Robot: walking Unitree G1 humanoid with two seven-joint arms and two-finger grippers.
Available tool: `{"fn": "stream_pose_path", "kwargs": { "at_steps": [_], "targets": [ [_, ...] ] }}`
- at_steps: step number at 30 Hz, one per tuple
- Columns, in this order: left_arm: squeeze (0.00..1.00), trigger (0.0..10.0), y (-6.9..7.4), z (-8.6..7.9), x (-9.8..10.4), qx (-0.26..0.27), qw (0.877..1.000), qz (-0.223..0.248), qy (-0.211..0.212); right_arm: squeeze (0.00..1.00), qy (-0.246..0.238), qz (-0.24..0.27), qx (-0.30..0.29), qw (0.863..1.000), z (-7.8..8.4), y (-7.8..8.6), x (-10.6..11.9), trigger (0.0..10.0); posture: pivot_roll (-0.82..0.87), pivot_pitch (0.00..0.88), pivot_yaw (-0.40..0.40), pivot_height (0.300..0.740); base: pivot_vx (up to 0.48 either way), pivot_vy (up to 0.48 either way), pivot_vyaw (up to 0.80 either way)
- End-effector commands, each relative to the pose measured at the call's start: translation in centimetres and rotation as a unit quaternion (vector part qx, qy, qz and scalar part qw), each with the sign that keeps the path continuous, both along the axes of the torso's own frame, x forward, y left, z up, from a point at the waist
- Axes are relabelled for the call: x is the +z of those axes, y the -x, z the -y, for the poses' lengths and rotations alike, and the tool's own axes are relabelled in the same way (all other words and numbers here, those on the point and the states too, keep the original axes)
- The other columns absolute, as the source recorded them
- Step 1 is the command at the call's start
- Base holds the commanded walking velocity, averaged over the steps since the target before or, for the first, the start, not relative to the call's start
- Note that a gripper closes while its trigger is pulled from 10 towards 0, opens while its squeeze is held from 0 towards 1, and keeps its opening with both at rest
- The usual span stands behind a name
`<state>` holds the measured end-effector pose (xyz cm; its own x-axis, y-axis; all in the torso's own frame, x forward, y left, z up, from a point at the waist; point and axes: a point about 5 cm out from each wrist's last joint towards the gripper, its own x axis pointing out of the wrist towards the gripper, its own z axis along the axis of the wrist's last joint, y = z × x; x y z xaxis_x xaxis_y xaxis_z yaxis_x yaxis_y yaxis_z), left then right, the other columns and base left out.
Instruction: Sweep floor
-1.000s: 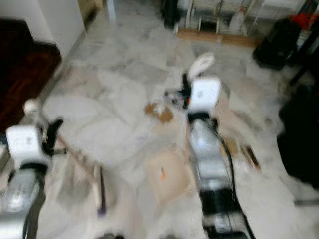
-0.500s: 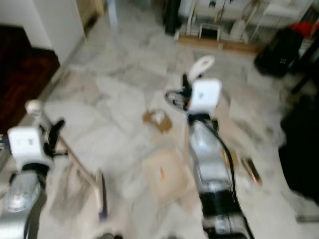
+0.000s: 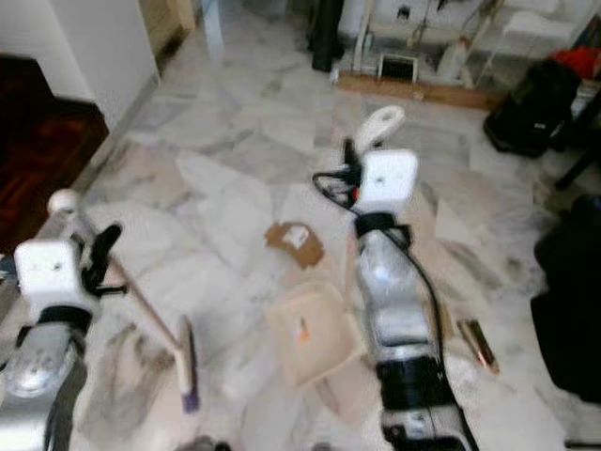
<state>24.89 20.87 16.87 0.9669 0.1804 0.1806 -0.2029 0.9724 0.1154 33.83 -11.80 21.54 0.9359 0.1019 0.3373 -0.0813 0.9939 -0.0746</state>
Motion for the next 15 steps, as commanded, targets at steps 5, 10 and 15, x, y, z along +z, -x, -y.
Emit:
{"fn": "stream_pose_path", "kwargs": {
  "at_steps": [5,10,15],
  "targets": [
    [0.0,10.0,0.13,0.27,0.91,-0.005,1.0,0.022,-0.009,0.0,-0.014,0.021,-0.001,1.0,0.35,0.14,1.01,10.0,-0.05,0.183,-0.04,0.74,0.329,0.0,0.0],
    [0.0,10.0,0.11,0.36,0.9,-0.006,1.0,0.021,-0.008,0.0,-0.013,0.021,-0.004,1.0,0.37,0.14,1.04,10.0,-0.05,0.189,-0.039,0.74,0.331,0.0,0.0],
    [0.0,10.0,0.04,0.35,0.94,-0.006,1.0,0.021,-0.009,0.0,-0.015,0.02,-0.003,1.0,0.37,0.15,1.02,10.0,-0.05,0.196,-0.036,0.74,0.331,0.0,0.0]
  ]
}}
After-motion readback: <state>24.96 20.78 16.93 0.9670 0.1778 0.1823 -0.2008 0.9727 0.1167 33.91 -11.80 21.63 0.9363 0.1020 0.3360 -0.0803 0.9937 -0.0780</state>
